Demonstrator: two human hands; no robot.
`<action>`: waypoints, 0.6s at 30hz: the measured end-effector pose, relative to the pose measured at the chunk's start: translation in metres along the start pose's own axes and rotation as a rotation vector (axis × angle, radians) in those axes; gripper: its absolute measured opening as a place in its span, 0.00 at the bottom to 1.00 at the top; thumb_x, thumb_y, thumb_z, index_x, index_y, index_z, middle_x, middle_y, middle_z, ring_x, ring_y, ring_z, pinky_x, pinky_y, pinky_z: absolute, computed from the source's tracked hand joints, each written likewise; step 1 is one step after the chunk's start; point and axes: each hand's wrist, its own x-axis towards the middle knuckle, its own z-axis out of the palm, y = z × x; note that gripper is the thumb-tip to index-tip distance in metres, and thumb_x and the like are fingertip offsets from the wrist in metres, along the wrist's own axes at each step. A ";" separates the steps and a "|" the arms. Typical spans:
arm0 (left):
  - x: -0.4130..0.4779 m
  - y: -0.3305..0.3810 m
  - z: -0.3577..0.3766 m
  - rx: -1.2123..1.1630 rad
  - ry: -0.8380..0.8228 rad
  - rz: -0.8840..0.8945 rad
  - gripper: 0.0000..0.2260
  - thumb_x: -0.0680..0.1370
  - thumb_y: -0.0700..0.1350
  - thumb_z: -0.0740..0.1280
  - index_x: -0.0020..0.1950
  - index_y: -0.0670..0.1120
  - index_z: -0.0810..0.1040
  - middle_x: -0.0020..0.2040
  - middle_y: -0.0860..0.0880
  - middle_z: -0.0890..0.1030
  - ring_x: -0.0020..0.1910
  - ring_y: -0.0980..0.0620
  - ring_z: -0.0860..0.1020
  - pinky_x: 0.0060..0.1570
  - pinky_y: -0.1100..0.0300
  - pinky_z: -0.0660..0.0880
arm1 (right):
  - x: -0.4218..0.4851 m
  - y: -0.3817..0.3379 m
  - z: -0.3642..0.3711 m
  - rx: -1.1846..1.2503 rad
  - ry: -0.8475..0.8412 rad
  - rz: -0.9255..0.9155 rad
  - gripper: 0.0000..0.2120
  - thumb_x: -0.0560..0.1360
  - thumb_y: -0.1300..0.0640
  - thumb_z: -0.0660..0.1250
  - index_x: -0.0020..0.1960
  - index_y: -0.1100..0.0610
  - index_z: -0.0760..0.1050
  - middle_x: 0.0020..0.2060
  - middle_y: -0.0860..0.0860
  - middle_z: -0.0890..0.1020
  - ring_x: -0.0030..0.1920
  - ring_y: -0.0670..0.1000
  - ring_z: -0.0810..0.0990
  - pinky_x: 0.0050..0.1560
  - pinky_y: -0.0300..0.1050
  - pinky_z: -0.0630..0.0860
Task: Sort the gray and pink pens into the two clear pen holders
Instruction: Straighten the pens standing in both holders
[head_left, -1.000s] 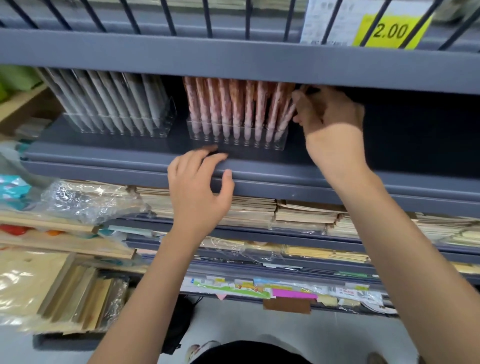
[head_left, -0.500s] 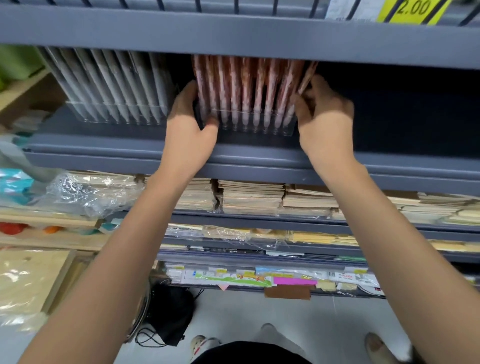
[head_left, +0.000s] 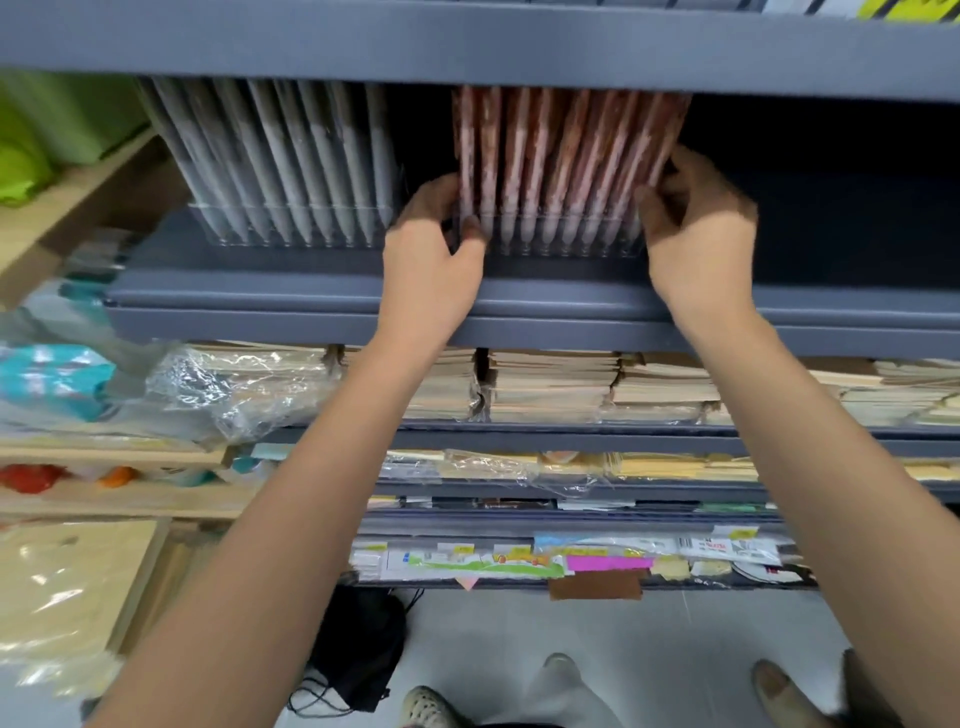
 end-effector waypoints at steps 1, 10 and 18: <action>0.000 -0.001 0.000 -0.014 0.017 -0.014 0.14 0.78 0.40 0.64 0.63 0.43 0.78 0.56 0.48 0.83 0.57 0.49 0.80 0.58 0.49 0.77 | -0.003 0.003 0.002 0.061 0.014 0.032 0.17 0.78 0.58 0.64 0.66 0.57 0.75 0.53 0.54 0.83 0.52 0.53 0.81 0.57 0.47 0.76; 0.010 -0.006 0.006 -0.070 0.134 -0.087 0.08 0.80 0.43 0.68 0.56 0.41 0.80 0.47 0.44 0.84 0.48 0.45 0.82 0.50 0.49 0.79 | -0.007 0.022 0.012 0.200 0.107 0.023 0.11 0.77 0.58 0.68 0.59 0.58 0.79 0.48 0.47 0.81 0.46 0.40 0.78 0.48 0.26 0.72; 0.008 -0.009 0.011 -0.041 0.201 -0.053 0.07 0.79 0.44 0.69 0.54 0.42 0.82 0.46 0.46 0.85 0.46 0.47 0.82 0.49 0.52 0.79 | -0.005 0.028 0.013 0.235 0.082 0.022 0.07 0.76 0.55 0.69 0.55 0.51 0.78 0.44 0.47 0.81 0.41 0.44 0.79 0.43 0.37 0.76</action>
